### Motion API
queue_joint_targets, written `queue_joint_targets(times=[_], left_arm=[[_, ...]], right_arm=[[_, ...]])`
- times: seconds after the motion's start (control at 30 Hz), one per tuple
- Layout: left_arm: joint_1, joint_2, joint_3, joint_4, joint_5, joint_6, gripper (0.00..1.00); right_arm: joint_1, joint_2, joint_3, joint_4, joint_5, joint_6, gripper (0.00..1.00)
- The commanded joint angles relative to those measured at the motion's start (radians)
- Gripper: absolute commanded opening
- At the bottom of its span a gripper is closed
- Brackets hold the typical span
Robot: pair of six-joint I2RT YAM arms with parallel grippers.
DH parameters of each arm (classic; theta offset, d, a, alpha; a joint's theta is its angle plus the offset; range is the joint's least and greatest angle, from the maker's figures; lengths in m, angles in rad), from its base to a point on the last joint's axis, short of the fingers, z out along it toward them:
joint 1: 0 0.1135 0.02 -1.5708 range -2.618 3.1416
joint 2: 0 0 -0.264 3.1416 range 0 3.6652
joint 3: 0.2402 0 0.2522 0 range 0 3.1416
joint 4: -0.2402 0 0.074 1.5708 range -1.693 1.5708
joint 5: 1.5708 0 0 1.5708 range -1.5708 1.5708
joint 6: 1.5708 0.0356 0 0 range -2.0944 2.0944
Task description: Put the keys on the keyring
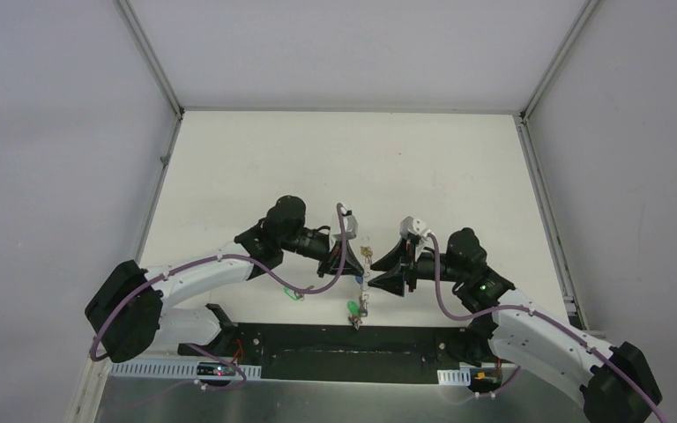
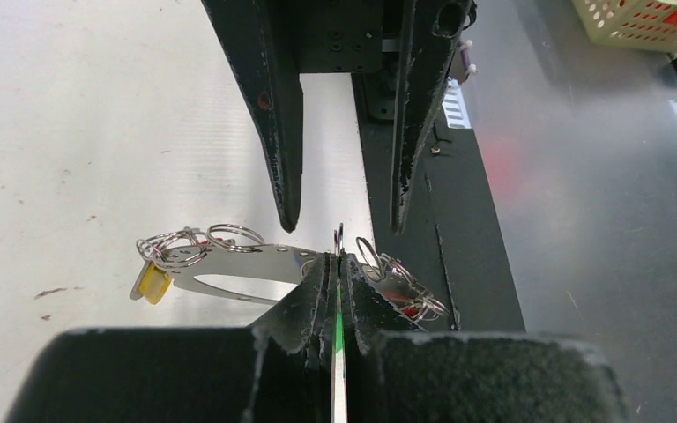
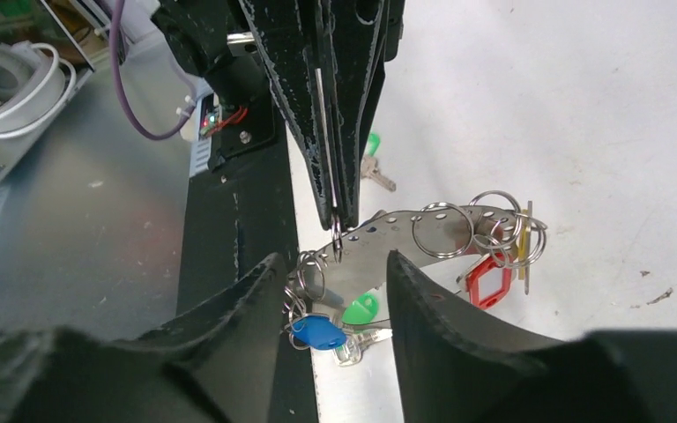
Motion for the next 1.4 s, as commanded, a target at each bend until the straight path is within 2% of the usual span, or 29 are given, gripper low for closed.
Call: queue_joint_targets(times=[0.0,0.07,0.23,0.47,0.57,0.77,1.03,1.37], left_arm=[[-0.013,-0.073,0.141,-0.316,-0.053,0.193,0.00],[-0.021,-0.075,0.197,-0.463,-0.078,0.261,0.00],[-0.071,-0.042,0.329,-0.734,-0.181,0.392,0.00],[-0.166,0.066,0.547,-1.043,-0.412,0.478,0.00],[-0.190,0.110,0.619,-1.124,-0.471,0.488,0.00],[-0.204,0.121,0.642,-1.137,-0.491,0.493,0.00],[-0.212,0.126,0.627,-1.119,-0.476,0.482,0.00],[-0.213,0.074,0.534,-0.971,-0.439,0.446,0.00]], right_arm=[[0.000,-0.044,0.048,0.024,0.029,-0.010,0.53],[0.000,-0.052,0.049,0.023,0.038,-0.010,0.56],[0.000,-0.023,0.074,0.029,0.026,-0.001,0.55],[0.000,0.045,0.089,0.100,-0.010,0.038,0.44],[0.002,0.067,0.080,0.136,-0.020,0.057,0.37],[0.008,0.108,0.053,0.221,-0.038,0.100,0.27],[0.028,0.163,0.030,0.328,-0.078,0.134,0.26],[0.075,0.258,0.010,0.441,-0.070,0.156,0.23]])
